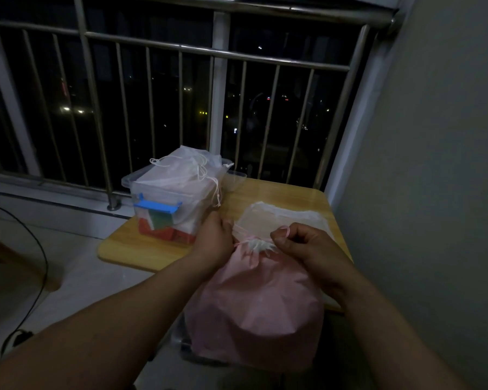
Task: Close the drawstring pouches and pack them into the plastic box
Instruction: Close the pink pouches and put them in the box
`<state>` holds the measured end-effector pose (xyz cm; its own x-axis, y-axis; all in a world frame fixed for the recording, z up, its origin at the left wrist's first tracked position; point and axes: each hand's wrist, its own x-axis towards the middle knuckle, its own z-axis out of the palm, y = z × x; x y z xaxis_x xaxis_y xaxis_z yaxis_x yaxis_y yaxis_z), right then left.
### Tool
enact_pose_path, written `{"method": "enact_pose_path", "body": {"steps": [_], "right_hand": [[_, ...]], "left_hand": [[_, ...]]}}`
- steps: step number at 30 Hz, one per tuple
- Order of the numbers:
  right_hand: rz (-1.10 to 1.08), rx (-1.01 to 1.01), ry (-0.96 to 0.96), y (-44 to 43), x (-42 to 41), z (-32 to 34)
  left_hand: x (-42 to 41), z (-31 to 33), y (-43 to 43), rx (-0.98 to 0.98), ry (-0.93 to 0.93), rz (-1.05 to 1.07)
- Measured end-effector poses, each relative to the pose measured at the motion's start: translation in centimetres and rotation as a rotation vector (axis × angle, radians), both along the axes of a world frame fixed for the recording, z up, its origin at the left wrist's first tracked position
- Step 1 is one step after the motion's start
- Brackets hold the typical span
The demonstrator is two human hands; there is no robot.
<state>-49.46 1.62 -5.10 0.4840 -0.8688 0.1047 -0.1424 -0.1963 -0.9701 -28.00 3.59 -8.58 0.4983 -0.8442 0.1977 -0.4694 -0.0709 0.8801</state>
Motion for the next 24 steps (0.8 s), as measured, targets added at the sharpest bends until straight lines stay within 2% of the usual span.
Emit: {"method": "enact_pose_path", "body": {"steps": [3,6,8,10,13,17,21,24], "right_hand": [[-0.007,-0.016,0.058,-0.5,-0.8,-0.3],[0.062,0.141,0.176,-1.2,-2.5,-0.4],[0.119,0.218,0.283,-1.5,-3.2,-0.8],[0.109,0.193,0.313,-2.0,-3.4,-1.4],[0.025,0.195,0.130,-2.6,-3.4,-0.8],[-0.012,0.306,-0.181,-3.4,-3.8,1.1],[-0.106,0.339,-0.238,-4.7,-3.9,3.0],[-0.161,0.378,-0.238,-6.4,-4.2,4.1]], "left_hand": [[-0.1,-0.1,-0.9,-0.006,0.019,0.042],[0.4,0.6,-1.6,-0.029,0.110,0.066],[0.3,1.8,-1.3,-0.065,0.218,0.057],[0.1,3.1,-0.8,-0.099,0.354,0.016],[0.0,4.4,0.2,-0.077,0.422,-0.141],[0.9,4.3,1.7,0.057,0.525,-0.345],[2.1,4.4,3.5,0.179,0.611,-0.543],[3.0,3.6,3.3,0.299,0.513,-0.579]]}}
